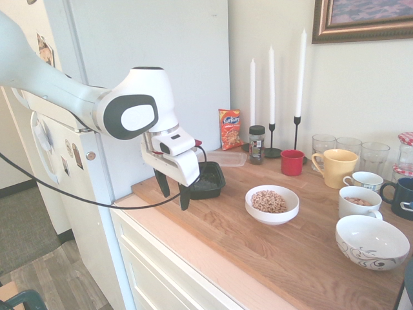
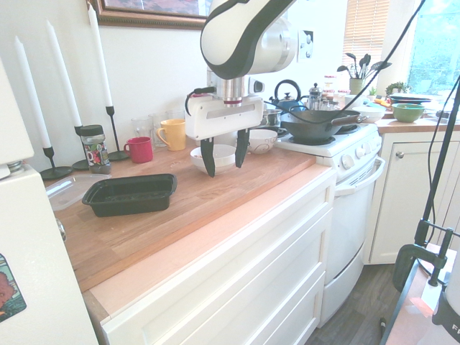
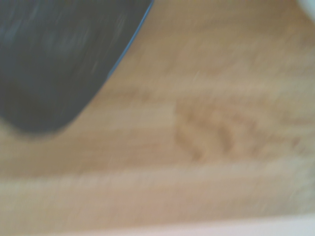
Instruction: Put the cereal into the box
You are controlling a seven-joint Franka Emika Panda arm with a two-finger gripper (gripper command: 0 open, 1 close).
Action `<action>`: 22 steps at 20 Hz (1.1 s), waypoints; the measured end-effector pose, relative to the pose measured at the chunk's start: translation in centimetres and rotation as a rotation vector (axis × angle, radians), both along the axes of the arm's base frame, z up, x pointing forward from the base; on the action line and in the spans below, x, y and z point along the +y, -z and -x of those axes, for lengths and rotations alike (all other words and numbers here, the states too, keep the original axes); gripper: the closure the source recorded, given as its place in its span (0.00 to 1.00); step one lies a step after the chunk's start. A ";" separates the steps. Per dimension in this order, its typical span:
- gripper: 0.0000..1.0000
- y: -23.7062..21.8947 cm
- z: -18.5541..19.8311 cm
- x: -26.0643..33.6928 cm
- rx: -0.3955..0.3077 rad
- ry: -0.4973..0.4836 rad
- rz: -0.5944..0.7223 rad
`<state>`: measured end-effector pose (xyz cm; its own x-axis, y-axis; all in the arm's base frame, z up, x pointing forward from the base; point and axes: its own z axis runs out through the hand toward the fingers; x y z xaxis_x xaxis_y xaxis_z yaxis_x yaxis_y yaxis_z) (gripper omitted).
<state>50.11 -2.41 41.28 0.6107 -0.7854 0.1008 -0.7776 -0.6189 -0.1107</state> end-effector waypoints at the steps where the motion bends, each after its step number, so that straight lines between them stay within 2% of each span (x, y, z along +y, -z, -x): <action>1: 0.00 -0.5 -1.2 -1.1 -0.012 0.019 -0.001; 5: 0.00 -2.8 -5.6 -6.2 -0.043 0.101 0.001; 8: 0.00 -3.0 -7.9 -9.6 -0.039 0.143 0.005; 18: 0.00 2.0 -12.3 -19.3 -0.007 0.242 0.008; 22: 0.00 4.2 -13.5 -21.2 0.002 0.267 -0.004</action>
<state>63.61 -23.63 37.04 0.3824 -0.9190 0.0957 -0.9134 -0.3916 -0.1109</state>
